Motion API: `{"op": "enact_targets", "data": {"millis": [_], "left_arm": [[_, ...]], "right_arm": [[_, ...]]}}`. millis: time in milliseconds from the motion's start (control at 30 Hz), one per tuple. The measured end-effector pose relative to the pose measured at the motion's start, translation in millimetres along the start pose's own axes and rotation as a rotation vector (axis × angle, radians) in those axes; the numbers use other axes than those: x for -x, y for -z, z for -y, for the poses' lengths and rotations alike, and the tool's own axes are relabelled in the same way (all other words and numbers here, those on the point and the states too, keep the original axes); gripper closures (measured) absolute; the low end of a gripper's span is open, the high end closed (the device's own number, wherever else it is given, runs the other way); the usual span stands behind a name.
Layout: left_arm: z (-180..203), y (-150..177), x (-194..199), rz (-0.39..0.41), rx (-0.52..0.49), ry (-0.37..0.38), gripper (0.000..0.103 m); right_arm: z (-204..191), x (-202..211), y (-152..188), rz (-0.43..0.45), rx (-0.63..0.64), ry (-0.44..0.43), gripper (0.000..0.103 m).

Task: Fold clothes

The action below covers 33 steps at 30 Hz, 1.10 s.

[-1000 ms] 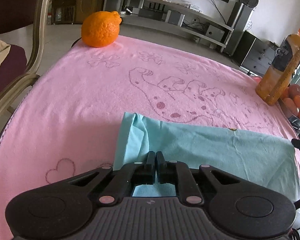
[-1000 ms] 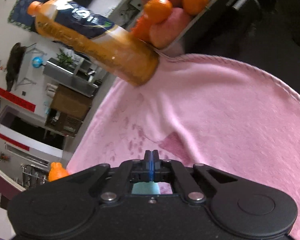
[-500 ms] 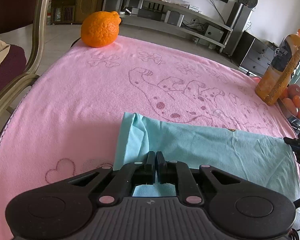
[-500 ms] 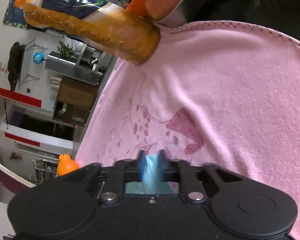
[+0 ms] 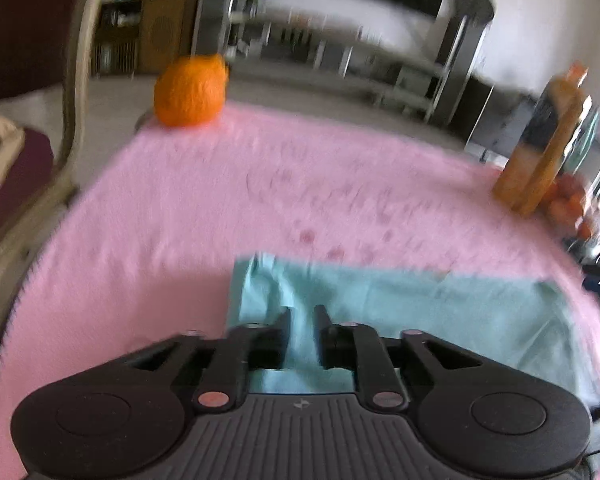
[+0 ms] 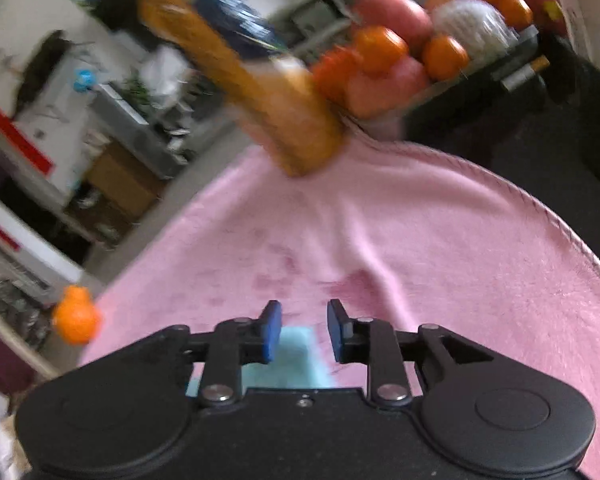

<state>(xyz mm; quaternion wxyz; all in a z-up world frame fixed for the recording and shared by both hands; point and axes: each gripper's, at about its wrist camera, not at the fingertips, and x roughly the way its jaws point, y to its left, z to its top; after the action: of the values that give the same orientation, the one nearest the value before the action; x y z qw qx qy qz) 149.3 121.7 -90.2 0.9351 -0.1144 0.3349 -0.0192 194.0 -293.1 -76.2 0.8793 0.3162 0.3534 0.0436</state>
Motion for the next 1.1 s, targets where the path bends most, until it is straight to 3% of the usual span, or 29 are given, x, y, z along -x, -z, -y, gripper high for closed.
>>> {"op": "enact_targets", "data": {"millis": [100,233,433,700,833,933,1100], "left_arm": [[-17.2,-8.9,13.7,0.061,0.092,0.003,0.077],[-47.6,-16.1,-8.3,-0.001,0.272,0.014,0.082],[-77.7,-22.2,-35.5,-0.061,0.454,0.065,0.081],[-82.9,-25.2,-57.1,-0.106,0.521,0.113,0.083],[-90.0,-23.4,-67.1,-0.132,0.575,0.138,0.091],[-88.8,-22.9,-67.1,-0.127,0.585,0.165,0.099],[-81.3,-24.9,-55.6,-0.068,0.562,0.124,0.103]], "right_arm": [[-15.8,23.7,12.6,-0.007,0.081,-0.099,0.077],[-24.7,8.8,26.2,-0.090,0.139,-0.167,0.082],[-6.0,-23.9,29.4,-0.205,0.044,-0.108,0.083],[-3.2,-22.6,33.3,-0.219,0.029,-0.092,0.085],[1.7,-22.9,32.6,-0.221,0.012,-0.096,0.085],[2.7,-26.7,30.6,-0.224,-0.017,-0.103,0.085],[3.2,-28.9,29.9,-0.227,-0.029,-0.106,0.085]]}}
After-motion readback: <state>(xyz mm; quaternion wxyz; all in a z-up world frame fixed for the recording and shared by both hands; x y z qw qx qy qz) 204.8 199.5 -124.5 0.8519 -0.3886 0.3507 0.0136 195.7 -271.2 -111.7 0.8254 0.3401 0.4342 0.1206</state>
